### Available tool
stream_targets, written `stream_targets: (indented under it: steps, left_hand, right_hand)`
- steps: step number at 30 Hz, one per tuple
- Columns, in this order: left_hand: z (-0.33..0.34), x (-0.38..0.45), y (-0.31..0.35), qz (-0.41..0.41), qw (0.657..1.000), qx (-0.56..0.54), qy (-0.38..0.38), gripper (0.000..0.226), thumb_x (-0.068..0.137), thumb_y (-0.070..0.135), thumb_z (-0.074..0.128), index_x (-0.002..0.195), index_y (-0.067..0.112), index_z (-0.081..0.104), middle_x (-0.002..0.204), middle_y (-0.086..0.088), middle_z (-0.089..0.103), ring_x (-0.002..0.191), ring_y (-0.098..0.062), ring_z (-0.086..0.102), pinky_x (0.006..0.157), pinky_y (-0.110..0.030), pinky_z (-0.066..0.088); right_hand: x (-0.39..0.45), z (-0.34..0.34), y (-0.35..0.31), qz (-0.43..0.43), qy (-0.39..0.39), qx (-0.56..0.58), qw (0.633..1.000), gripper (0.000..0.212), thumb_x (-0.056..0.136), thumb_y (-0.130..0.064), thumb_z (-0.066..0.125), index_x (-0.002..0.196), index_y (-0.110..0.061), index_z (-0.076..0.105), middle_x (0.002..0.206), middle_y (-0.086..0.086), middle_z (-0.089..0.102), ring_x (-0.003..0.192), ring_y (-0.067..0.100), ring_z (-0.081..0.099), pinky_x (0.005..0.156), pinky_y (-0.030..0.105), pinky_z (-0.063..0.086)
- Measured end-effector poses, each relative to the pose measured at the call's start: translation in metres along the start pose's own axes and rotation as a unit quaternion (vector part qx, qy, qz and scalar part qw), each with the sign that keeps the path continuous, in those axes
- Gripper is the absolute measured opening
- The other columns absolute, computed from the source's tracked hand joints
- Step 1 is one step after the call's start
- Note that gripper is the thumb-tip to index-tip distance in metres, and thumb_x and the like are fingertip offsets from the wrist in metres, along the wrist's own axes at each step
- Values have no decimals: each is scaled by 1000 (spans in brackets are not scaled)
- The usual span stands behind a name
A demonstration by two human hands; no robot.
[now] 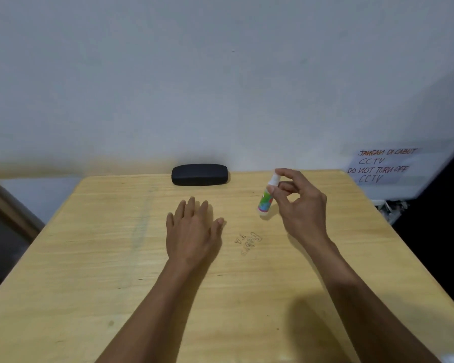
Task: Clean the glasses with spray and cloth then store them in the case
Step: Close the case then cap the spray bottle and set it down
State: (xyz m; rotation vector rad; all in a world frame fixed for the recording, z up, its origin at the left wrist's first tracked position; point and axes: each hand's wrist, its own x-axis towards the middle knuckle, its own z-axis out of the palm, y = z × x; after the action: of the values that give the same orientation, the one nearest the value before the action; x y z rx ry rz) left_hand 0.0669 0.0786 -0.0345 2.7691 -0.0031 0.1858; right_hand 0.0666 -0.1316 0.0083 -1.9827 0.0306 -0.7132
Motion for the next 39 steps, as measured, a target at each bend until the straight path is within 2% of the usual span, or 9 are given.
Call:
stream_targets:
  steps: [3, 10, 15, 25, 39]
  left_hand:
    - [7, 7, -5, -2, 999, 24, -23, 64, 95, 63, 25, 148, 28, 32, 163, -6, 23, 152, -26, 11, 121, -55, 13]
    - [8, 7, -6, -2, 999, 35, -23, 67, 95, 64, 20, 152, 28, 26, 164, -4, 19, 153, -24, 6, 123, -51, 7]
    - [9, 9, -5, -4, 999, 45, -28, 69, 94, 64, 18, 153, 29, 24, 165, -4, 17, 153, -24, 6, 123, -51, 7]
    - [8, 8, -4, -2, 999, 46, -27, 69, 94, 63, 19, 153, 27, 25, 164, -4, 19, 153, -24, 7, 122, -52, 9]
    - [8, 7, -4, -4, 998, 46, -30, 69, 94, 64, 19, 153, 28, 25, 165, -3, 18, 153, -24, 6, 122, -51, 7]
  right_hand:
    - [21, 12, 12, -12, -10, -12, 1000, 30, 88, -22, 76, 115, -30, 69, 88, -2, 74, 92, 10, 70, 78, 34, 56]
    - [62, 41, 31, -15, -33, -35, 999, 29, 91, -23, 71, 116, -34, 66, 96, 2, 75, 98, 13, 70, 83, 40, 57]
    - [81, 61, 35, -8, -37, -66, 997, 29, 91, -28, 70, 118, -34, 65, 96, 0, 75, 95, 15, 70, 82, 40, 56]
    - [85, 69, 39, -7, -46, -103, 994, 29, 93, -26, 67, 121, -30, 64, 100, 1, 75, 94, 17, 70, 76, 35, 51]
    - [81, 56, 30, 1, -53, -117, 992, 33, 92, -32, 67, 125, -32, 64, 111, 0, 75, 95, 17, 70, 80, 37, 54]
